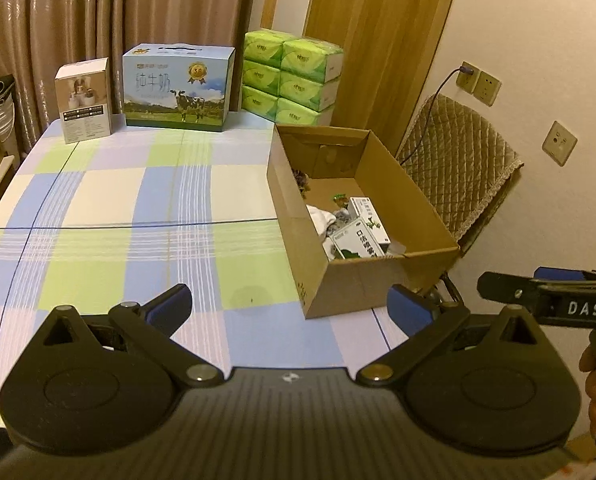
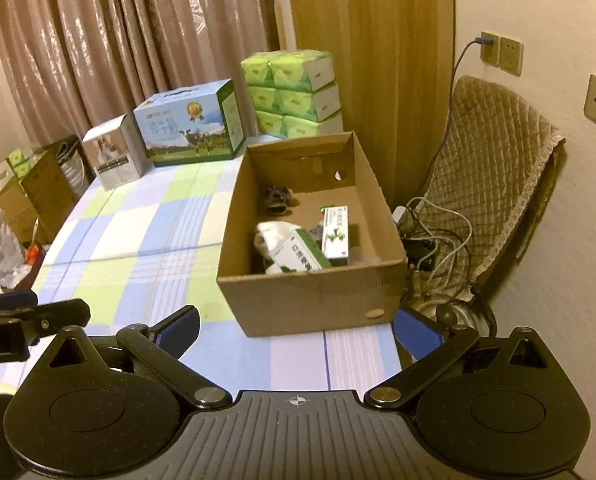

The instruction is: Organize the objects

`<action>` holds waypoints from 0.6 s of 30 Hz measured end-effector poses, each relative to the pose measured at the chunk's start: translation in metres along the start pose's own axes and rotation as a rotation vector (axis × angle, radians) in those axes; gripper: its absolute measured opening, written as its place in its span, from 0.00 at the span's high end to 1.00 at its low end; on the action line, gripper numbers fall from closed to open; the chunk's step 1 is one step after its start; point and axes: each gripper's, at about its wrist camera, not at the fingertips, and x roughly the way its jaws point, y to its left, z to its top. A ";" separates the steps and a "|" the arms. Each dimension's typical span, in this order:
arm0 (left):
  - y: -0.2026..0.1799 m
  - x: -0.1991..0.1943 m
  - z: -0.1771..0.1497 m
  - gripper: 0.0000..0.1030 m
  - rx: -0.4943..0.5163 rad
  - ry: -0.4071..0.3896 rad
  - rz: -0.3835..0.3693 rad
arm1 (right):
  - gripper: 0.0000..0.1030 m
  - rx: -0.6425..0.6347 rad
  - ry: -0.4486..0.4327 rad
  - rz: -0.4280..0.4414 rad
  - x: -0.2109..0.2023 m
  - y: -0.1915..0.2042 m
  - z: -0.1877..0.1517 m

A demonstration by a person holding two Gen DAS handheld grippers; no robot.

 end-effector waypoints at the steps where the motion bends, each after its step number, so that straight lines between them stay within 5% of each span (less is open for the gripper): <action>1: 0.000 -0.003 -0.002 0.01 -0.001 -0.001 0.000 | 0.02 -0.008 -0.001 -0.002 -0.002 0.002 -0.003; 18: -0.003 -0.029 -0.043 0.01 0.055 0.010 0.036 | 0.02 -0.026 0.017 0.031 -0.030 0.013 -0.042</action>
